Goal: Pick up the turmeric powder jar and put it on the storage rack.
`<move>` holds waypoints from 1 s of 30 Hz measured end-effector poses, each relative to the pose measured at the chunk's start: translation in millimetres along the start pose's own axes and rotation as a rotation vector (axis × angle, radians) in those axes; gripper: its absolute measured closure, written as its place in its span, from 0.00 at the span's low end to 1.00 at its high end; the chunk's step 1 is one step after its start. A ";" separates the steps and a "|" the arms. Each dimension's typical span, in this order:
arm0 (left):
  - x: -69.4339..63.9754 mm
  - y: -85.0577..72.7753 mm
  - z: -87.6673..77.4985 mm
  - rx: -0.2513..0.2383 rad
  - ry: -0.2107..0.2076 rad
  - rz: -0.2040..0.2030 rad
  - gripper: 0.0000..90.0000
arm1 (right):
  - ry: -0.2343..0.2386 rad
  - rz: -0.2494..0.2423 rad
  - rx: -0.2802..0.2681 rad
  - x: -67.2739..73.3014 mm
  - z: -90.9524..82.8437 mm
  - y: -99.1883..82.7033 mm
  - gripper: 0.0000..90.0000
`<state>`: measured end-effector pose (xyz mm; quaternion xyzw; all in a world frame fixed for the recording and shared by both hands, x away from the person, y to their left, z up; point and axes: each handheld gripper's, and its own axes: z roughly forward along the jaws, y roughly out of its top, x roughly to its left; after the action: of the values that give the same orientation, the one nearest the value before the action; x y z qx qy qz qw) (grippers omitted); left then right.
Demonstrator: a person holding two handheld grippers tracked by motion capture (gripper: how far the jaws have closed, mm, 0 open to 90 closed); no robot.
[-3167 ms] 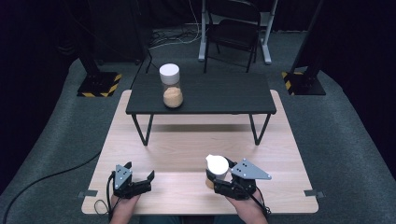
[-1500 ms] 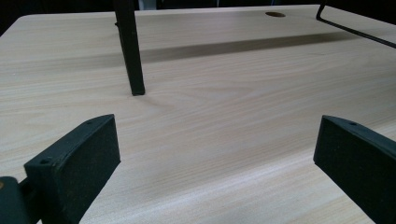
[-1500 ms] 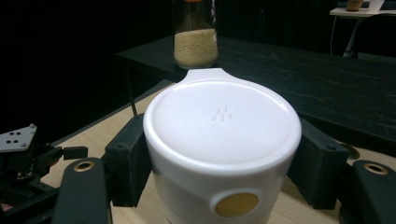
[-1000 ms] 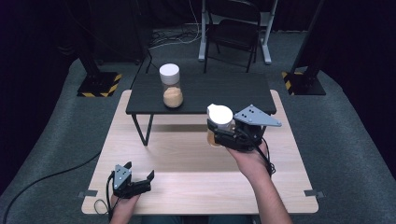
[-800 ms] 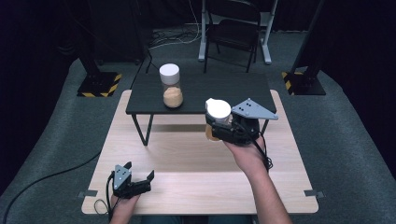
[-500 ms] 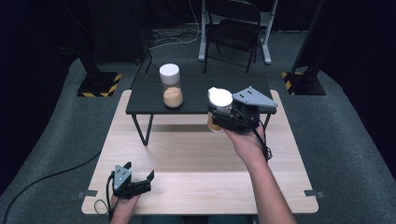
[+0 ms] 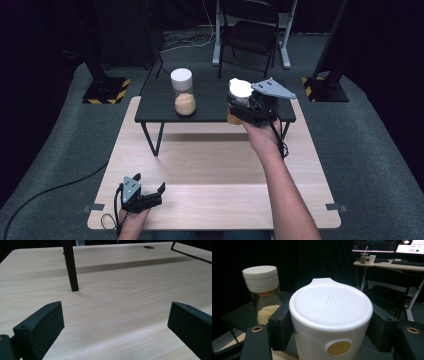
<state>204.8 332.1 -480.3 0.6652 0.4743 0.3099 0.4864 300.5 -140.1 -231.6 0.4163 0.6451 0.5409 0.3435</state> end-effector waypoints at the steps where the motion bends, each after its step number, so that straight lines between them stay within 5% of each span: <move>1: -0.3 -0.5 -0.5 -0.003 0.001 0.002 0.00 | -0.004 0.002 0.003 -0.3 2.5 0.4 0.34; 19: -4.0 -1.9 -1.9 -0.009 0.015 0.014 0.00 | -0.059 0.026 0.042 -6.4 42.0 8.8 0.34; 30: -2.6 -0.6 -1.1 -0.001 0.003 0.020 0.00 | -0.065 0.008 0.060 -5.4 46.7 9.6 0.34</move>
<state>202.7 330.1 -480.3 0.6692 0.4681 0.3162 0.4828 346.1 -125.1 -230.6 0.4463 0.6478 0.5091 0.3492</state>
